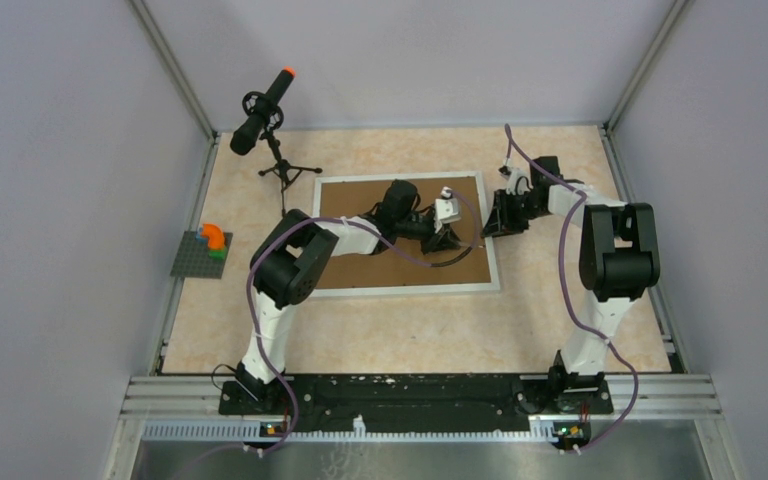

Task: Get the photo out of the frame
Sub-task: Release the photo frame item from the photo frame.

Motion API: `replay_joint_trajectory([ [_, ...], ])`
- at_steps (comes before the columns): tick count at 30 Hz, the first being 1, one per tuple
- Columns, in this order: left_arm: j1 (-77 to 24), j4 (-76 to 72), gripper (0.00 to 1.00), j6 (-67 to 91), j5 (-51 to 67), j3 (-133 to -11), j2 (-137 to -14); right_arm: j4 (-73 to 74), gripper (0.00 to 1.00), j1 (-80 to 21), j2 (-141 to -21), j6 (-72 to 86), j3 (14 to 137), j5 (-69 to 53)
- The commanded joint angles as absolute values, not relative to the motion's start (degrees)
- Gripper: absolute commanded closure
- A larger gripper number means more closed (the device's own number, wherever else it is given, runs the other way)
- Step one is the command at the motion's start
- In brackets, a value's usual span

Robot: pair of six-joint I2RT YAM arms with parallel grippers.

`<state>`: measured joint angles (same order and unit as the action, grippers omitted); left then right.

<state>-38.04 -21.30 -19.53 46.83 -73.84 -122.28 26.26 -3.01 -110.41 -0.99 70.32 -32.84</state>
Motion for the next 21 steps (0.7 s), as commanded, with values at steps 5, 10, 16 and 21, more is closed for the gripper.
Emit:
replay_joint_trajectory([
  [5, -36.9, -19.35, 1.0, -20.01, 46.22, -73.99, -120.55, 29.43, 1.0, -6.51, -115.0, -4.22, 69.73, -29.97],
  [10, -37.09, -17.24, 1.0, -21.27, 46.1, -75.41, -122.13, 29.67, 1.0, -6.57, -115.0, -4.39, 69.86, -29.93],
  [16, -35.56, -15.59, 1.0, -20.4, 46.12, -74.23, -120.59, 29.77, 1.0, -6.57, -114.96, -4.59, 69.77, -29.62],
  [21, -35.22, -14.9, 1.0, -21.13, 45.46, -73.6, -120.41, 29.36, 1.0, -6.55, -115.54, -4.31, 69.87, -30.18],
])
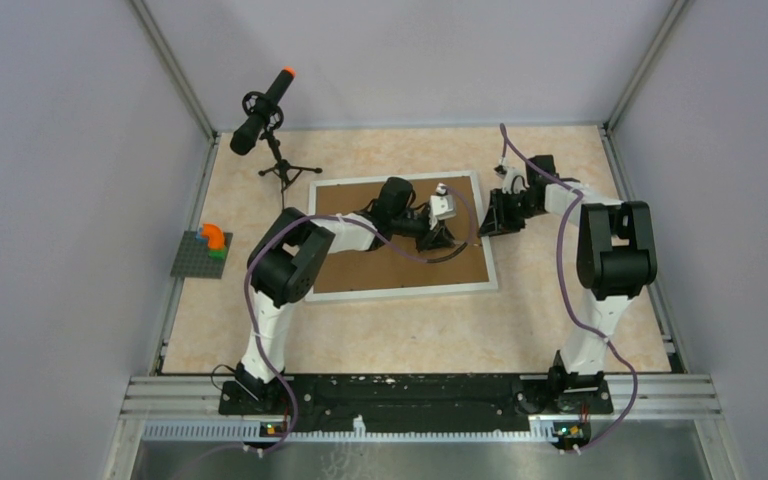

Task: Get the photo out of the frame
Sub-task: Release the photo frame item from the photo frame.

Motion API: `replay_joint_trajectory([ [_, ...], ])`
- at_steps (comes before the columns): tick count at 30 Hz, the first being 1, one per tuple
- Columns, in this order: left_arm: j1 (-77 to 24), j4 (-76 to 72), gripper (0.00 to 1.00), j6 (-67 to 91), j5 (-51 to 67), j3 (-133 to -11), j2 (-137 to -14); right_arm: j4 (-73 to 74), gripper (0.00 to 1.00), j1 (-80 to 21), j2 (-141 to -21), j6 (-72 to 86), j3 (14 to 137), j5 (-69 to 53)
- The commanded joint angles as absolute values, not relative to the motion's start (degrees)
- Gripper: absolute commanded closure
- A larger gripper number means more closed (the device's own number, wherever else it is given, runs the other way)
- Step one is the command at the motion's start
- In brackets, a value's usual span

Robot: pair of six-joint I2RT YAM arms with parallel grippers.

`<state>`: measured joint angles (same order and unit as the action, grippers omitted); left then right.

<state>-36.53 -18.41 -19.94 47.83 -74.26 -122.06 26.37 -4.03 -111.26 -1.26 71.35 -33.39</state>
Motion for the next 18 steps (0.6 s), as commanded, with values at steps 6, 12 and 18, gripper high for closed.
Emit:
replay_joint_trajectory([
  [6, -35.95, -14.92, 1.0, -20.72, 46.73, -75.28, -121.9, 29.43, 1.0, -6.61, -115.8, -4.17, 70.21, -30.32],
  [12, -36.95, -14.56, 1.0, -22.32, 49.26, -74.95, -122.08, 29.44, 1.0, -6.59, -115.76, -4.13, 70.07, -30.16],
  [18, -37.32, -14.09, 1.0, -22.21, 49.53, -76.67, -123.32, 29.1, 1.0, -6.59, -115.8, -3.8, 69.73, -30.36],
])
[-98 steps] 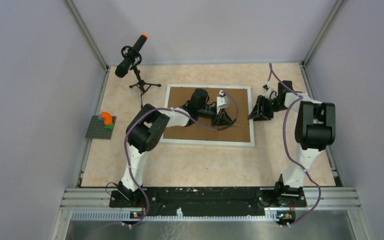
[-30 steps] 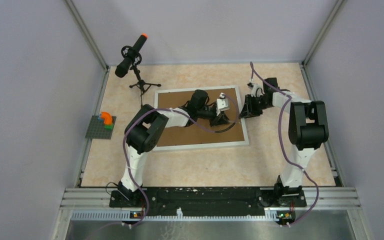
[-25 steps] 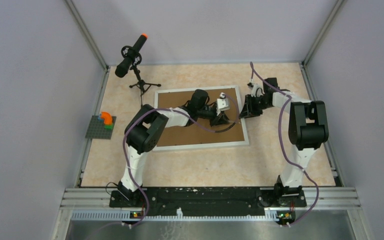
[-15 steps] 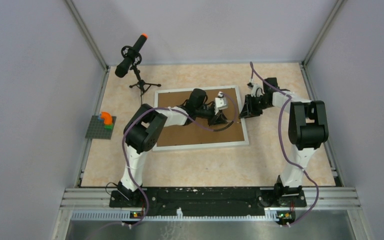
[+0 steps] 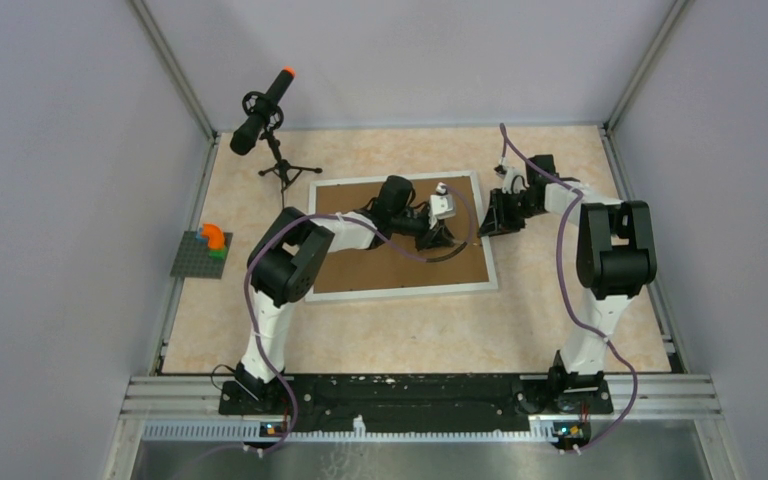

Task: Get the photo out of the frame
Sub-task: Release the photo frame item from the photo frame.

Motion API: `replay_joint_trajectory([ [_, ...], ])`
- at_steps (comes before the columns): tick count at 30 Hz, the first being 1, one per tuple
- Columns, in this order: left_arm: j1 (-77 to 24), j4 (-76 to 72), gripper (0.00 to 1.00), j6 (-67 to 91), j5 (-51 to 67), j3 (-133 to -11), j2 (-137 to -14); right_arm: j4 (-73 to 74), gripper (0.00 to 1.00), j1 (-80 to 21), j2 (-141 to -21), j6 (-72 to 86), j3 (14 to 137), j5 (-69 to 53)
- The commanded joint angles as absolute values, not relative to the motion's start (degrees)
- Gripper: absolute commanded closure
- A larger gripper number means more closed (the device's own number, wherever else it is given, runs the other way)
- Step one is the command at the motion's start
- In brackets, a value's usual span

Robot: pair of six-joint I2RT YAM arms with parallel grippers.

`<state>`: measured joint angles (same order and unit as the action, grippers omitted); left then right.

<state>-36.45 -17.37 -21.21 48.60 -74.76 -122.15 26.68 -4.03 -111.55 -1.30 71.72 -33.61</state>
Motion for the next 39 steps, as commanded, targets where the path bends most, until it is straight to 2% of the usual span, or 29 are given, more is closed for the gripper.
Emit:
replay_joint_trajectory([
  [1, -37.42, -13.84, 1.0, -22.27, 49.74, -77.07, -123.6, 29.09, 1.0, -6.64, -115.85, -3.78, 69.8, -30.4],
  [8, -38.27, -13.44, 1.0, -21.97, 51.84, -77.71, -124.1, 29.09, 1.0, -6.77, -115.98, -3.78, 70.03, -30.32],
  [16, -38.87, -13.18, 1.0, -18.79, 47.38, -80.19, -125.71, 28.99, 1.0, -6.81, -115.93, -3.69, 69.71, -30.34],
  [25, -37.23, -15.94, 1.0, -18.5, 46.49, -74.08, -120.1, 29.12, 1.0, -6.77, -115.8, -4.04, 69.65, -30.13],
  [39, -36.77, -18.09, 1.0, -14.67, 43.0, -75.27, -121.8, 29.0, 1.0, -6.77, -115.49, -3.78, 69.26, -30.15],
])
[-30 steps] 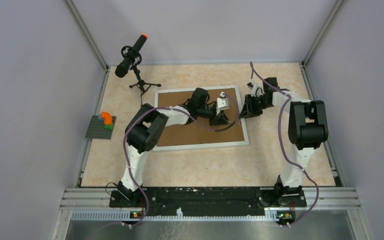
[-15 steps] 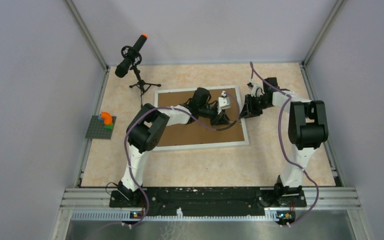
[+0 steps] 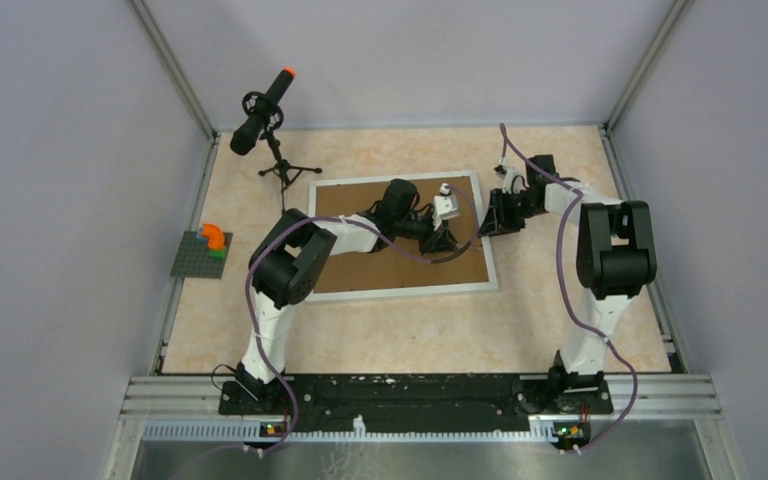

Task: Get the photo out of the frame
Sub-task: Release the photo frame item from the photo frame.

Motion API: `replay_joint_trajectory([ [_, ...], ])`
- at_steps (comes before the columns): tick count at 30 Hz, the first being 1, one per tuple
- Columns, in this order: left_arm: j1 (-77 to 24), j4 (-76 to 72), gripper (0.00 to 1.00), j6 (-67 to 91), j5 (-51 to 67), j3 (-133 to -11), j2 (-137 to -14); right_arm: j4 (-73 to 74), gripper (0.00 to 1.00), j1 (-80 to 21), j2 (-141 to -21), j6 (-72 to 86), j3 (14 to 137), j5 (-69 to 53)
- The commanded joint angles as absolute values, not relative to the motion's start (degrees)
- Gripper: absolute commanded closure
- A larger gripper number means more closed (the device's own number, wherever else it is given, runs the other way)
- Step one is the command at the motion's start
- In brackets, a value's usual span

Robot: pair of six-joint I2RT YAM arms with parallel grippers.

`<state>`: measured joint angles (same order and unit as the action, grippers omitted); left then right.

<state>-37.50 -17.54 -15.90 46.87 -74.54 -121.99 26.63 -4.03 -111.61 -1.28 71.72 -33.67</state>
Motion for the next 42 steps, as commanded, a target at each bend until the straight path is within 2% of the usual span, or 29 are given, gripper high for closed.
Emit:
replay_joint_trajectory([
  [1, -36.82, -18.42, 1.0, -14.69, 42.77, -75.32, -121.98, 29.0, 1.0, -6.81, -115.42, -3.78, 69.34, -30.15],
  [8, -36.88, -18.66, 1.0, -15.2, 39.17, -75.52, -122.47, 28.72, 1.0, -6.79, -115.66, -3.52, 69.37, -30.32],
  [42, -35.45, -15.73, 1.0, -16.95, 41.87, -74.27, -121.0, 29.3, 1.0, -6.77, -116.43, -3.35, 70.13, -29.97],
])
